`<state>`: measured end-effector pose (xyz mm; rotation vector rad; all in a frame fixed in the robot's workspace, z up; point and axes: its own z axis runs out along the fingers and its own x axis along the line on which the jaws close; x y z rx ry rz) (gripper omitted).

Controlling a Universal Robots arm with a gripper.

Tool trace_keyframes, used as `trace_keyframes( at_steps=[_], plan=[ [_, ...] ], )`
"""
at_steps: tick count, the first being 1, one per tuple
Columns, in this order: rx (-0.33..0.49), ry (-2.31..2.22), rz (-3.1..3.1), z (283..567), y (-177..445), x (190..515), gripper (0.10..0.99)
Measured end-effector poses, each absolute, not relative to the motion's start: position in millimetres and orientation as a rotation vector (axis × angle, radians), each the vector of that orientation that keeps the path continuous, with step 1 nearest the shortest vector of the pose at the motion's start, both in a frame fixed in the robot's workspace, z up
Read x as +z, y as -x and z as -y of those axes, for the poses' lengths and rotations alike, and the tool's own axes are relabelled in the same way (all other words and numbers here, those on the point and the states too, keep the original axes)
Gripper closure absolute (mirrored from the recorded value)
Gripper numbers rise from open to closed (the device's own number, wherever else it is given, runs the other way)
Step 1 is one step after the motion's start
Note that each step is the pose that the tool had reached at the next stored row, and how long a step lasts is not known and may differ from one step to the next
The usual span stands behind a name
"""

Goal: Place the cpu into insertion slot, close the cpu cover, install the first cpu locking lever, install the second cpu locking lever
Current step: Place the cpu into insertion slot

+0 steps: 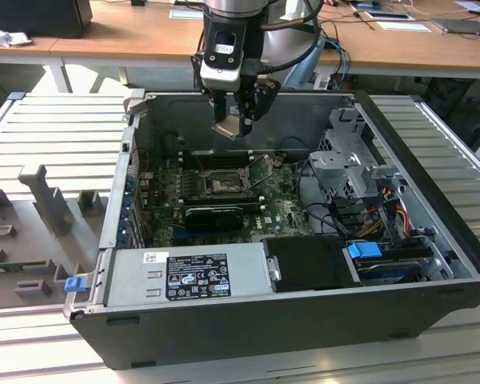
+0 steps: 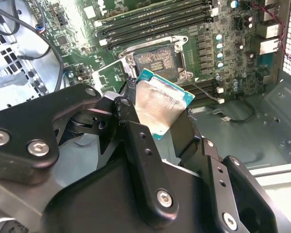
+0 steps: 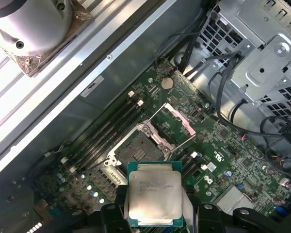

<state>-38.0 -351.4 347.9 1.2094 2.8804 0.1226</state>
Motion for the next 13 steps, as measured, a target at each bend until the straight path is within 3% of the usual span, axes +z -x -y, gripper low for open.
trace_keyframes(
  at_steps=[13],
  plan=[
    [0.121,-1.342,-2.817,351.3,38.0,346.3,0.561]
  ],
)
